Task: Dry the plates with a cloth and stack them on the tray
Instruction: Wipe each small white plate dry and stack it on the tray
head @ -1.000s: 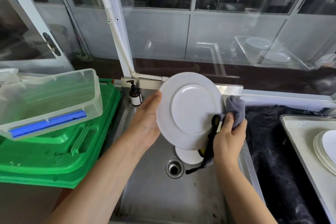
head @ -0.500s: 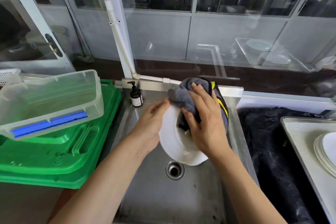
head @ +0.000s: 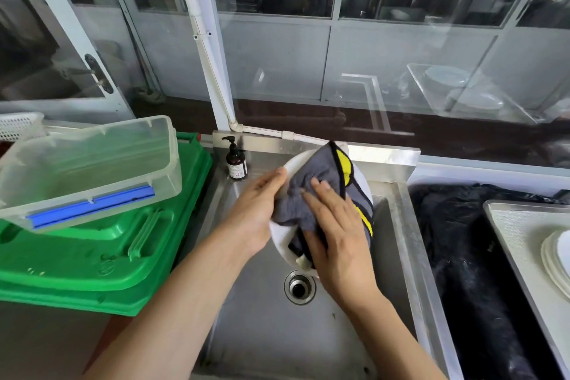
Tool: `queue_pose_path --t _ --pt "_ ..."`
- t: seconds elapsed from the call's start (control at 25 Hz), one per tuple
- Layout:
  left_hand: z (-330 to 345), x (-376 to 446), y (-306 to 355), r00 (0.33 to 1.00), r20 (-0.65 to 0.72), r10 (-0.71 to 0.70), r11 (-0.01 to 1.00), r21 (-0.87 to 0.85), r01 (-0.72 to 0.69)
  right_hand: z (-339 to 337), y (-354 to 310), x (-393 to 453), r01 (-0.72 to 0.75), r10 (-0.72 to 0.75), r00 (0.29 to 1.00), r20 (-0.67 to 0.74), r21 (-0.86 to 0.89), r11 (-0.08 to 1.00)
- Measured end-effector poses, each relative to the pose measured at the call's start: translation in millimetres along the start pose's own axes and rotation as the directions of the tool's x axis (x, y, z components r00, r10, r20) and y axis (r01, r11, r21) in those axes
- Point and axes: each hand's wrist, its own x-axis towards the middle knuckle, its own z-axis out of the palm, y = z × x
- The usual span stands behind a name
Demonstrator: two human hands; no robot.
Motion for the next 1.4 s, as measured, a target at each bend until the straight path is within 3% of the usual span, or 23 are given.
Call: queue_pose_path --t 0.08,0.12,0.24,0.32,0.52,0.72,0.84,0.96,1.04,1.2,1.4 --pt "3 1 -1 1.000 0.013 0.021 1.000 -0.002 -0.021 1 -4 16 -0.089 0.090 0.995 -0.051 0.023 0.996" --pt "2 2 0 0.999 -0.004 0.039 0.999 -0.002 -0.039 2 -5 16 -0.062 0.063 0.997 -0.043 0.025 0.998" --pt "-7 8 6 0.998 -0.034 0.046 0.998 0.040 -0.045 4 0 -18 0.160 -0.159 0.985 0.066 -0.017 0.987" --pt "-13 9 3 0.999 -0.028 0.021 0.999 0.037 -0.020 2 6 -35 0.212 -0.208 0.973 0.097 -0.032 0.977" --pt "-8 7 -5 0.996 0.082 0.037 0.999 0.015 -0.039 -1 14 11 -0.107 0.105 0.989 -0.099 -0.006 0.994" --pt "-10 12 9 0.998 -0.035 0.045 0.998 0.046 -0.044 7 5 -13 0.161 -0.160 0.987 0.020 -0.049 0.986" --pt "-12 7 -1 0.996 0.079 0.043 0.999 0.016 -0.045 2 6 13 0.051 -0.052 0.998 -0.034 -0.039 0.998" --pt "-16 2 -5 0.966 0.249 0.072 0.990 0.101 -0.100 -8 9 48 0.003 -0.007 0.998 -0.065 -0.062 0.998" --pt "-17 2 -1 0.968 0.225 0.110 0.982 0.124 -0.140 -18 18 60 -0.032 0.030 0.997 -0.066 -0.039 0.999" --pt "-20 2 6 0.992 0.094 0.083 0.994 0.064 -0.089 -28 39 47 -0.263 0.283 0.955 -0.094 0.179 0.948" --pt "-23 6 17 0.998 0.034 0.048 0.997 -0.064 -0.046 -6 24 -30 -0.264 0.300 0.939 -0.171 0.205 0.943"
